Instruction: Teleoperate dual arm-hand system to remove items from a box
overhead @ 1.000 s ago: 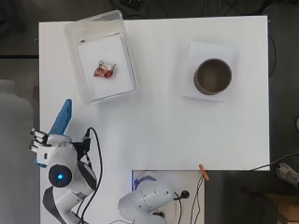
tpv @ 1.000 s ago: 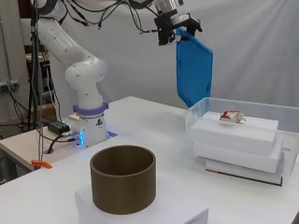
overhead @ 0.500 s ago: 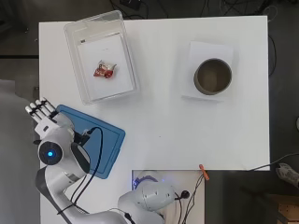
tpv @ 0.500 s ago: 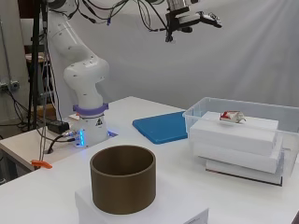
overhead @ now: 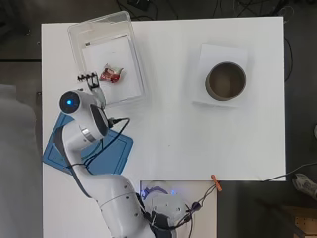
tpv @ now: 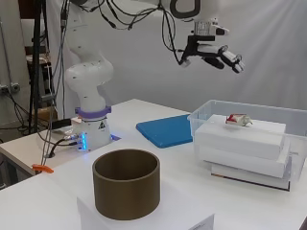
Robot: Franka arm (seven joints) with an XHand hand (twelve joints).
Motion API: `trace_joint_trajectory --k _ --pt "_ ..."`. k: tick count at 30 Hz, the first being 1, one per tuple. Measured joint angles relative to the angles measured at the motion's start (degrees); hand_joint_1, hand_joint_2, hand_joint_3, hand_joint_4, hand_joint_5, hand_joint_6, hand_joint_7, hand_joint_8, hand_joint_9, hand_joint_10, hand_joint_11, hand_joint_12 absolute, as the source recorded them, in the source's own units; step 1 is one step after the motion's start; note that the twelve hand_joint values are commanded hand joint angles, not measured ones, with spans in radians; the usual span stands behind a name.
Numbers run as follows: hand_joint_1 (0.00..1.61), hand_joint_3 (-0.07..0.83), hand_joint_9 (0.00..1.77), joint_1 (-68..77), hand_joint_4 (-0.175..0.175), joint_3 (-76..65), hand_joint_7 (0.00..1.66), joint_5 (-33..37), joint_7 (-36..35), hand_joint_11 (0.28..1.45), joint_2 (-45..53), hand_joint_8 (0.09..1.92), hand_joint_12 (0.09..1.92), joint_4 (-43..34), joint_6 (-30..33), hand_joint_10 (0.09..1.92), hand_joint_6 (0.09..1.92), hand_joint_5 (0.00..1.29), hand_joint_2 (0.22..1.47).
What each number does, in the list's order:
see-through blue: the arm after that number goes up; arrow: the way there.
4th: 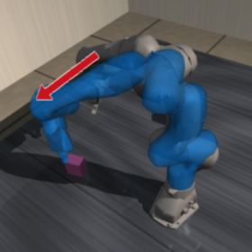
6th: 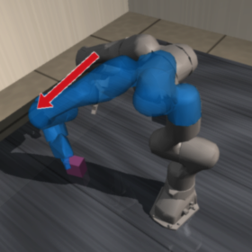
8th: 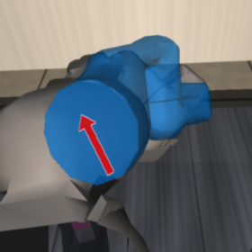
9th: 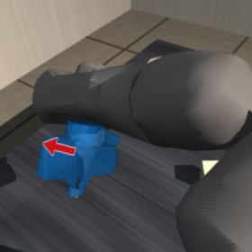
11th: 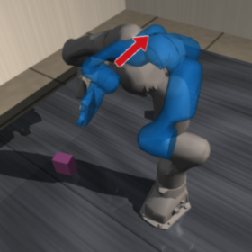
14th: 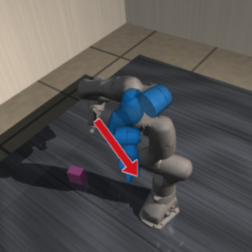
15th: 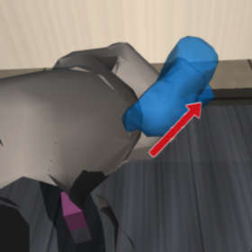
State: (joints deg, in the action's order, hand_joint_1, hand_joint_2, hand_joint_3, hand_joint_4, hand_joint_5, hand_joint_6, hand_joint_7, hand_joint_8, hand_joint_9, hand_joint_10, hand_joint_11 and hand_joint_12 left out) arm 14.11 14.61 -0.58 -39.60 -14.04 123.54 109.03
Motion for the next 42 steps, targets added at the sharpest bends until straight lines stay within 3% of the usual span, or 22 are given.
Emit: trace_joint_trajectory --k 7,17,20,24,32,33,34,35,36,37,39,42 --pt "0.42 -0.006 0.49 -1.34 -0.076 -5.40 0.34 -1.36 -1.44 0.54 9.79 0.09 0.09 -3.75 2.06 0.09 0.09 0.16 1.01" --pt "0.43 -0.016 0.47 -2.31 -0.096 -8.89 0.30 2.28 -10.34 0.51 21.85 0.09 0.09 -8.07 4.79 0.09 0.09 0.15 0.95" --pt "0.36 -0.009 0.51 -2.12 -0.080 -8.67 0.37 0.19 -10.75 0.53 22.71 0.09 0.09 -9.84 4.18 0.09 0.09 0.23 0.92" --pt "0.28 -0.001 0.58 -1.42 -0.054 -8.25 0.47 -5.83 -5.87 0.57 26.90 0.09 0.09 -15.60 -2.55 0.09 0.09 0.31 0.91" --pt "0.29 0.002 0.64 -1.07 -0.046 -8.25 0.54 -6.40 -2.28 0.60 29.51 0.09 0.09 -17.37 -6.99 0.09 0.09 0.34 0.93" --pt "0.50 0.008 0.70 -1.03 0.035 -8.28 0.64 -6.57 -1.92 0.62 29.77 0.09 0.09 -18.08 -7.88 0.09 0.49 0.48 1.04" --pt "0.84 0.006 0.78 -1.01 -0.027 -8.33 0.72 -6.78 -1.61 0.69 30.04 0.44 0.09 -18.65 -8.53 0.38 0.89 0.64 1.10" --pt "0.95 0.010 0.86 -1.10 0.036 -8.63 0.79 -6.46 -1.67 0.73 30.14 0.99 0.54 -18.59 -8.34 0.99 1.06 0.75 1.13" --pt "0.99 0.009 0.97 -1.12 0.097 -8.75 0.86 -6.00 -1.70 0.76 30.23 1.42 1.11 -18.30 -8.03 1.43 1.11 0.84 1.14" --pt "1.00 0.007 1.04 -1.11 0.135 -8.81 0.90 -5.72 -1.62 0.78 30.51 1.68 1.49 -18.12 -8.03 1.67 1.13 0.88 1.14" --pt "1.05 0.006 1.13 -1.03 0.166 -8.85 0.95 -5.67 -1.54 0.85 31.18 1.88 1.82 -19.00 -9.71 1.87 1.29 0.90 1.14" --pt "1.14 0.006 1.18 -1.03 0.175 -8.76 0.98 -5.79 -1.46 0.92 30.48 1.92 1.91 -22.26 -10.75 1.92 1.76 0.90 1.15"
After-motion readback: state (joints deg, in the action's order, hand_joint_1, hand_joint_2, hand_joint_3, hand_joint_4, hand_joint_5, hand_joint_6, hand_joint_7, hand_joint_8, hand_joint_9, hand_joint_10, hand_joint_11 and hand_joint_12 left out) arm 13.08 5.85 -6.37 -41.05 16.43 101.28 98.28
